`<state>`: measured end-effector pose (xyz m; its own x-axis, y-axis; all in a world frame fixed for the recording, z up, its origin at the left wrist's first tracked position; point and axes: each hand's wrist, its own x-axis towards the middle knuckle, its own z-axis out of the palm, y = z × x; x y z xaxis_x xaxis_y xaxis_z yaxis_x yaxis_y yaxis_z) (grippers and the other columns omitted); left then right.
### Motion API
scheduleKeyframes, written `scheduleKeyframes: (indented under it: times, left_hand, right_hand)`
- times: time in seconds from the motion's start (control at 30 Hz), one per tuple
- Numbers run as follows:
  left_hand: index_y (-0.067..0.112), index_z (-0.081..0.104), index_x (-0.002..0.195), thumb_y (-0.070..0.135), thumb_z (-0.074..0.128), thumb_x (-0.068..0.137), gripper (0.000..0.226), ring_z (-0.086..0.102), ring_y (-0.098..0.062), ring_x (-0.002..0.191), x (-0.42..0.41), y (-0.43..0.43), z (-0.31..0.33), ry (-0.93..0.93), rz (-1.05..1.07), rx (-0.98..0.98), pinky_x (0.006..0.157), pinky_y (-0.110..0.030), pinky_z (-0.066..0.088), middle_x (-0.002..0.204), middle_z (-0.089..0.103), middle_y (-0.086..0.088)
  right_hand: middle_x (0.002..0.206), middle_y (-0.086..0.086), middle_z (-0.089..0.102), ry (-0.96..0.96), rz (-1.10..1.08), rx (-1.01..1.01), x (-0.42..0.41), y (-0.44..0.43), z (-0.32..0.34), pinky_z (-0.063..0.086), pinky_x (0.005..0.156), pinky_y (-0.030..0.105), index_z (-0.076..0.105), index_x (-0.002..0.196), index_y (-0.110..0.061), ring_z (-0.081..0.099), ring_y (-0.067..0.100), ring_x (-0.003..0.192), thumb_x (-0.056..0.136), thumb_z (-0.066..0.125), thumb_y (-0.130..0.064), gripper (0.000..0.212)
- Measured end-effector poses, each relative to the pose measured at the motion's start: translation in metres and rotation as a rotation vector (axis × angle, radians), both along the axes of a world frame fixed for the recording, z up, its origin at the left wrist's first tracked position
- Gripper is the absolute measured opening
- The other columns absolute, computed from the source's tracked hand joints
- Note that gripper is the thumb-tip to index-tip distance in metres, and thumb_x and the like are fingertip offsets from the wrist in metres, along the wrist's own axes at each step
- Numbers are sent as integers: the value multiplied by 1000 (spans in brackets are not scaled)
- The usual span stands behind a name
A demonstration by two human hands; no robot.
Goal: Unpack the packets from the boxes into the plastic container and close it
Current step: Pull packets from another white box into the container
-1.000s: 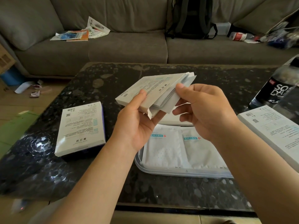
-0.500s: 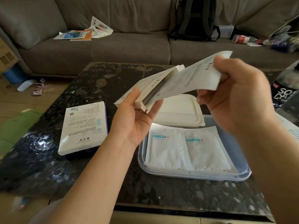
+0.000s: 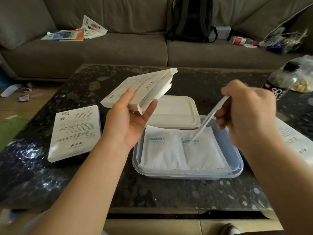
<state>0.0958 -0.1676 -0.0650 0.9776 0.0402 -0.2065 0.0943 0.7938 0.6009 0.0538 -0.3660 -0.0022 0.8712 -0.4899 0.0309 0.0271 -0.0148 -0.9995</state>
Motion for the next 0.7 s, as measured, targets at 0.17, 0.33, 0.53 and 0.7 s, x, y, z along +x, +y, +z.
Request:
scheduleKeyframes:
  times: [0.17, 0.33, 0.53, 0.7]
  left_hand:
    - [18, 53, 144, 23, 68, 100, 47, 75, -33, 111, -2, -7, 0, -2, -24, 30, 73, -38, 65, 132, 68, -19]
    - [19, 53, 143, 23, 69, 100, 46, 76, -31, 107, -4, -11, -1, 5, -21, 50, 74, -39, 64, 130, 67, -18]
    - [19, 51, 144, 22, 65, 102, 45, 76, -32, 108, -4, -11, 0, 10, -38, 35, 77, -40, 65, 130, 68, -18]
    - [18, 50, 145, 21, 64, 103, 44, 75, -33, 108, -3, -5, 1, 3, -29, 39, 76, -40, 65, 129, 68, -18]
  right_hand:
    - [40, 9, 53, 44, -21, -202, -17, -10, -23, 41, 37, 26, 53, 55, 9, 46, 17, 33, 85, 53, -6, 33]
    - [45, 10, 58, 112, 35, -185, -19, -11, -28, 38, 37, 25, 58, 53, 0, 46, 20, 35, 93, 56, -13, 42]
    - [64, 0, 70, 387, 307, -519, 7, -7, -58, 56, 51, 28, 71, 80, -11, 60, 12, 47, 98, 49, -54, 52]
    - [131, -6, 56, 343, 657, -1220, 18, -18, -74, 49, 103, 35, 58, 132, -40, 55, 17, 118, 91, 66, -48, 42]
